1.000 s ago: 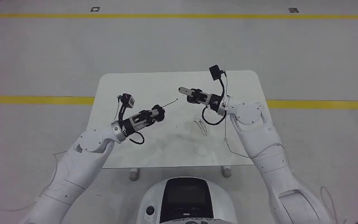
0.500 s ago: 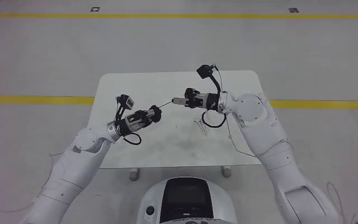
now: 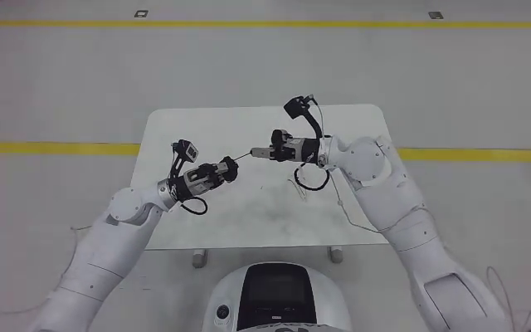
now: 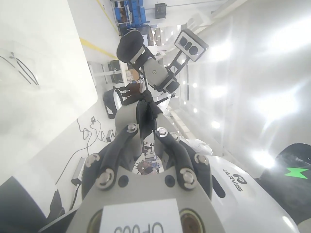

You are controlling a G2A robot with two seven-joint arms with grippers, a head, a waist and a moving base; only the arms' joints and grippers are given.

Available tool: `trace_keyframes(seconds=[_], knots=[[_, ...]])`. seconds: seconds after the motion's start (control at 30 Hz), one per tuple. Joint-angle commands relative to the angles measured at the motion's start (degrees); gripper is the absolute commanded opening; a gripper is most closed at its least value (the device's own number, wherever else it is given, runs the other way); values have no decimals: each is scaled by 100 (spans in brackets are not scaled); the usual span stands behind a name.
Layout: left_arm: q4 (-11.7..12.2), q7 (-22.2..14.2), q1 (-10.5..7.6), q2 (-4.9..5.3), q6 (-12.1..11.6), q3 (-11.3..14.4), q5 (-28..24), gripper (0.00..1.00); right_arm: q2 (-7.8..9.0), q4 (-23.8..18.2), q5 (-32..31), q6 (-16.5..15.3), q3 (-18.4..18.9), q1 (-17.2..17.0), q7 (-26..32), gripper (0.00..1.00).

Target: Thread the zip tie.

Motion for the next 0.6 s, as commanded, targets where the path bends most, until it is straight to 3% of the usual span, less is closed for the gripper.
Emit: trace_keyframes(seconds=[0.0, 0.23, 0.57], knots=[[5, -97, -17, -8, 72, -3, -155, 0, 46, -148, 142, 0, 2, -43, -70, 100], [116, -516, -140, -18, 263, -28, -419, 0, 275, -427, 15, 0, -279, -30, -354, 100], [367, -941, -283, -24, 453, -121, -706, 0, 614, -254, 271, 0, -866, 293, -801, 100]])
